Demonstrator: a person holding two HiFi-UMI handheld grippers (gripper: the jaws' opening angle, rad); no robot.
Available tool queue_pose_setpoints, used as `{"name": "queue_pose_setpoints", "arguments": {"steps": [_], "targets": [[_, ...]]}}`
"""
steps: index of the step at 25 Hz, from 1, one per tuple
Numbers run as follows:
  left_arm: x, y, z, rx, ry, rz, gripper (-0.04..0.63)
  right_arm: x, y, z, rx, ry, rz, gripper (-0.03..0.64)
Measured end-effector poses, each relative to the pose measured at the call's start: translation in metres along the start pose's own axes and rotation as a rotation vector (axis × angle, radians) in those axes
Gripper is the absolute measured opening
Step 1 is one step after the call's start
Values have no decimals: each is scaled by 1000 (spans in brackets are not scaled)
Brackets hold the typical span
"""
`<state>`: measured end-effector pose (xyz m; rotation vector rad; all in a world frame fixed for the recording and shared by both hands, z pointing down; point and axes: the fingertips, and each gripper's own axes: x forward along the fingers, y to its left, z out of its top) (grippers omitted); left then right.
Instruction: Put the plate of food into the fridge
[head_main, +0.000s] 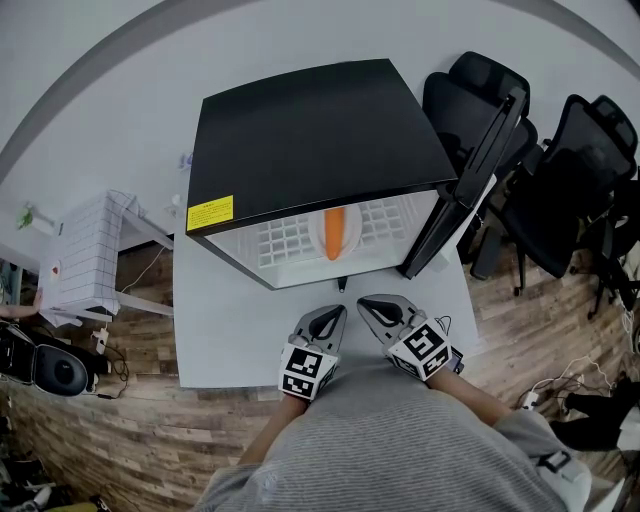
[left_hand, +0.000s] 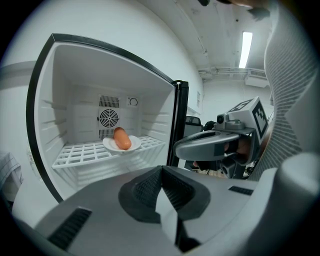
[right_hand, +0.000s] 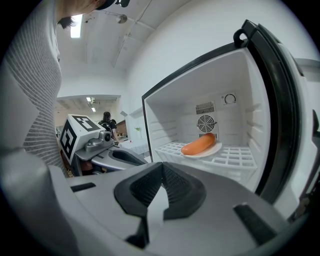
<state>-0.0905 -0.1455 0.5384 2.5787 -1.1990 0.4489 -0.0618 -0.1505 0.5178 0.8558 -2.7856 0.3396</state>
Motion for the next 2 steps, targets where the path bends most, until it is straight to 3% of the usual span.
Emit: {"name": "queue_pose_setpoints", "arguments": {"steps": [2], "targets": [[0,-1,0,1,0,-1,11,-1,0,-1,3,7,-1,14]]}}
